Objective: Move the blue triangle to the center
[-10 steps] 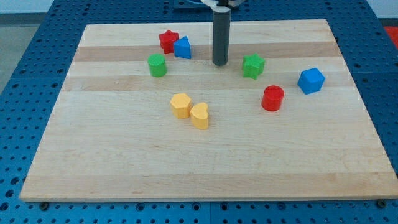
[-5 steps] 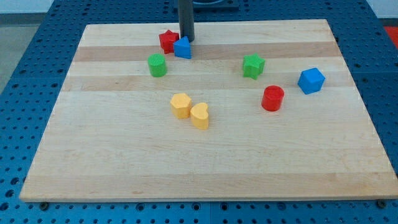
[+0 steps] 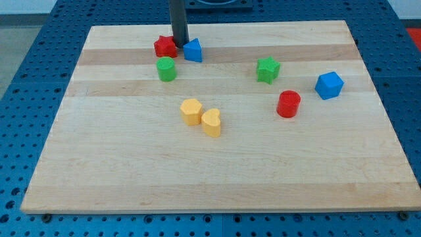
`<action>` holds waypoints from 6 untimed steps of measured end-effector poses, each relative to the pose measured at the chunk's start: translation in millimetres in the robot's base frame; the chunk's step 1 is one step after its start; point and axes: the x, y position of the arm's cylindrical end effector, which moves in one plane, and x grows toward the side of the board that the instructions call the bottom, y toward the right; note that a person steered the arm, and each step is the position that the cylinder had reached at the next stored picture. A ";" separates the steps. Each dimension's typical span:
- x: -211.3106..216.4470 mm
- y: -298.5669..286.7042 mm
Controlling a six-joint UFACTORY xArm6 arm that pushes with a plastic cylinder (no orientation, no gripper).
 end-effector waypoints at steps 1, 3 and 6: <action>7.2 1.4; 13.5 22.5; 47.6 54.2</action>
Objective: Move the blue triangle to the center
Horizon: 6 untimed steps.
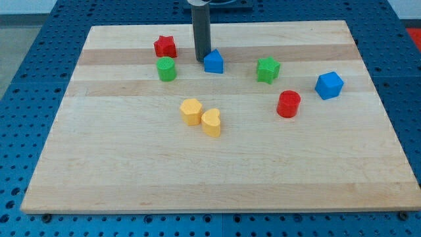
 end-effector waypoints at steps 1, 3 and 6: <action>0.0 10.1; 0.4 37.9; 49.1 40.2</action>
